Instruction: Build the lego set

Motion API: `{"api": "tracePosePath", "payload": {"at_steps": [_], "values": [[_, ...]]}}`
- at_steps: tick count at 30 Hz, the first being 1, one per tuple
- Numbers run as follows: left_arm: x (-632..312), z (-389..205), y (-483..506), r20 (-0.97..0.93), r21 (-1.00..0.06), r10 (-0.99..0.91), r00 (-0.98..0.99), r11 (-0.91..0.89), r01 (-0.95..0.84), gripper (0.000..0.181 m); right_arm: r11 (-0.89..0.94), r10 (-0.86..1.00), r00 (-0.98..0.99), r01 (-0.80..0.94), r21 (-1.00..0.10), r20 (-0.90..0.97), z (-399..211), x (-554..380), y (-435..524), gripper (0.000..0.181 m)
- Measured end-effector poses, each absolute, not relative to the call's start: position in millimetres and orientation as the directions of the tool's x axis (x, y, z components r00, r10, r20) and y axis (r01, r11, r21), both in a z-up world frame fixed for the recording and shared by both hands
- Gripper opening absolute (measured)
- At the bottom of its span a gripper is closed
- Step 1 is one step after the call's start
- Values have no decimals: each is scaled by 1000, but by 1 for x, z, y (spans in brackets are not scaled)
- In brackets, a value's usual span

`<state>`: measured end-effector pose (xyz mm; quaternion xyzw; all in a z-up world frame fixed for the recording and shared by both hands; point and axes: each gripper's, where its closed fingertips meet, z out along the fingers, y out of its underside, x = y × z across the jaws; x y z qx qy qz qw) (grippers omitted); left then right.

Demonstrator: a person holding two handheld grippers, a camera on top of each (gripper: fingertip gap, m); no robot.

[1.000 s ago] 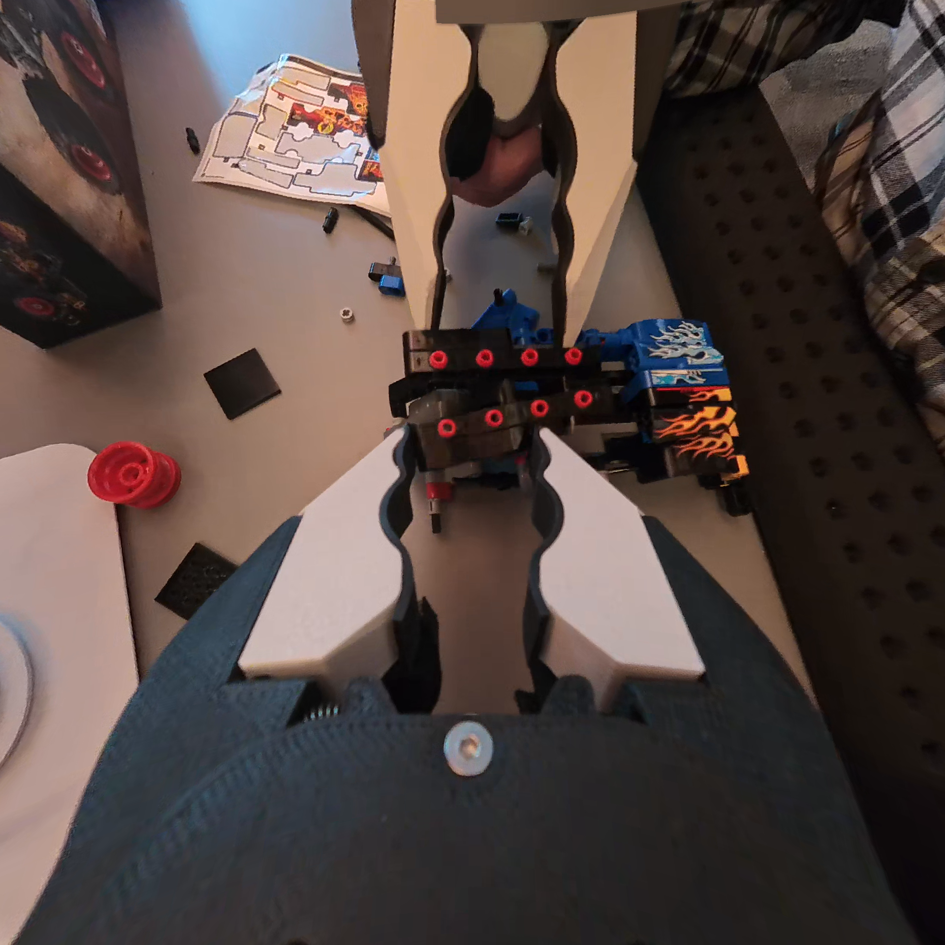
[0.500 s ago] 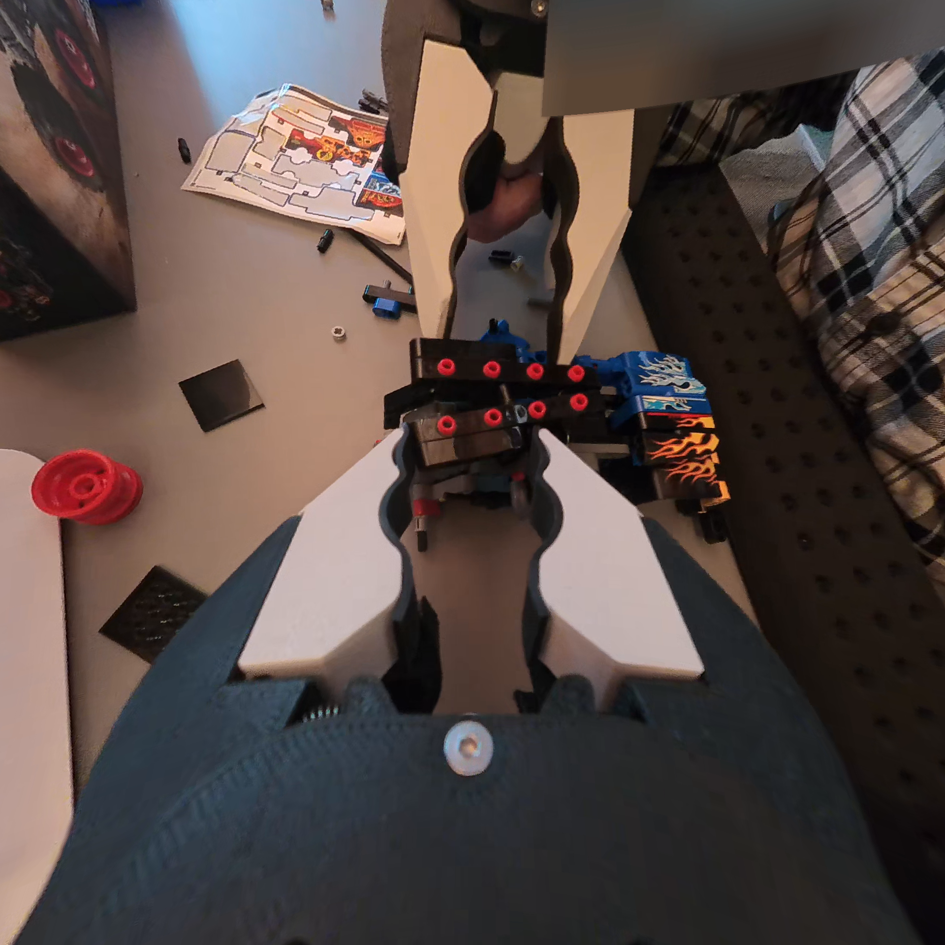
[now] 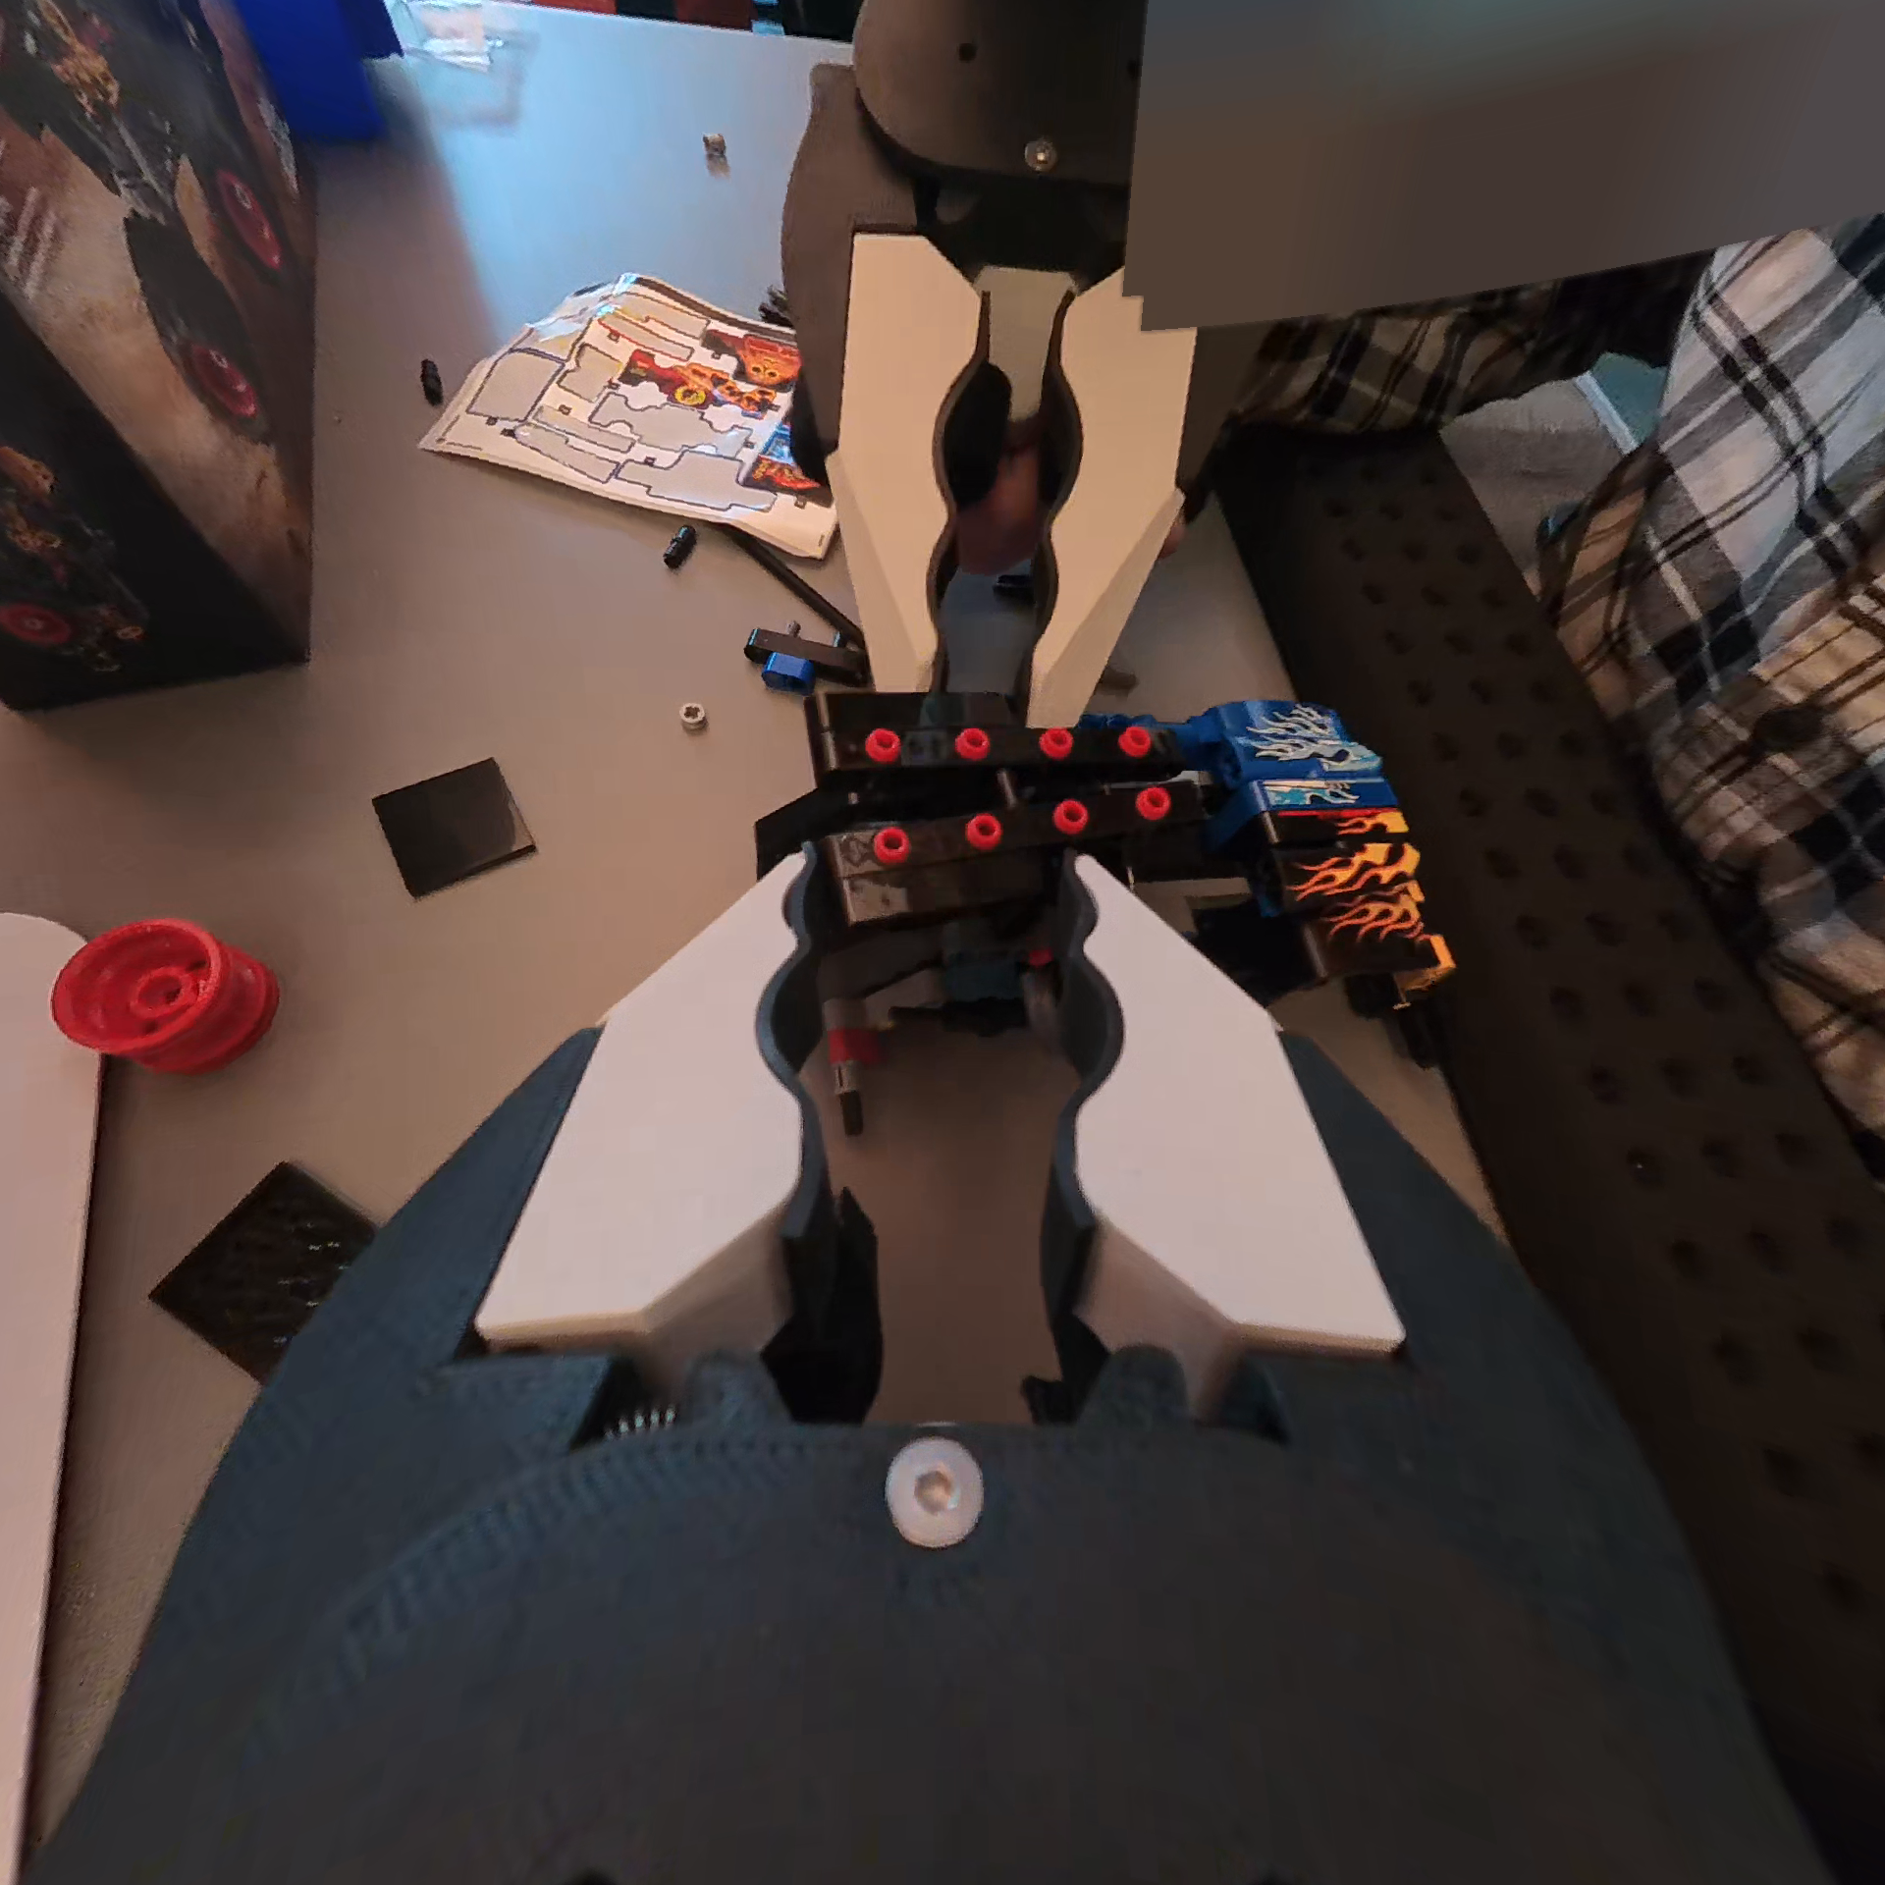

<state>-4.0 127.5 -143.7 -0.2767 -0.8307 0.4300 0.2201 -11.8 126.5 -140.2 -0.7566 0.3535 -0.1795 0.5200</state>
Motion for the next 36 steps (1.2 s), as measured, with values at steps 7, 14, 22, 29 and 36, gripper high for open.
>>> {"api": "tracePosePath", "payload": {"at_steps": [7, 14, 22, 29, 36], "values": [[-2, -142, 124, 101, -874, 594, -798, 436, 214, 42, -182, -736, 668, -352, -918, -111, -140, -10, 124, 11], [-2, -142, 123, 115, -878, 612, -782, 431, 208, 42, -194, -728, 680, -331, -924, -91, -140, -10, 124, 11], [-2, -144, 125, 82, -803, 615, -784, 507, 313, 41, -232, -731, 681, -317, -919, -50, -140, -10, 125, 10], [-3, -144, 125, 162, -797, 608, -777, 545, 260, 40, -252, -735, 677, -317, -915, -32, -140, -10, 125, 9], [-5, -145, 125, 258, -796, 617, -744, 572, 199, 39, -274, -735, 678, -310, -910, -10, -140, -10, 125, 9]]}}
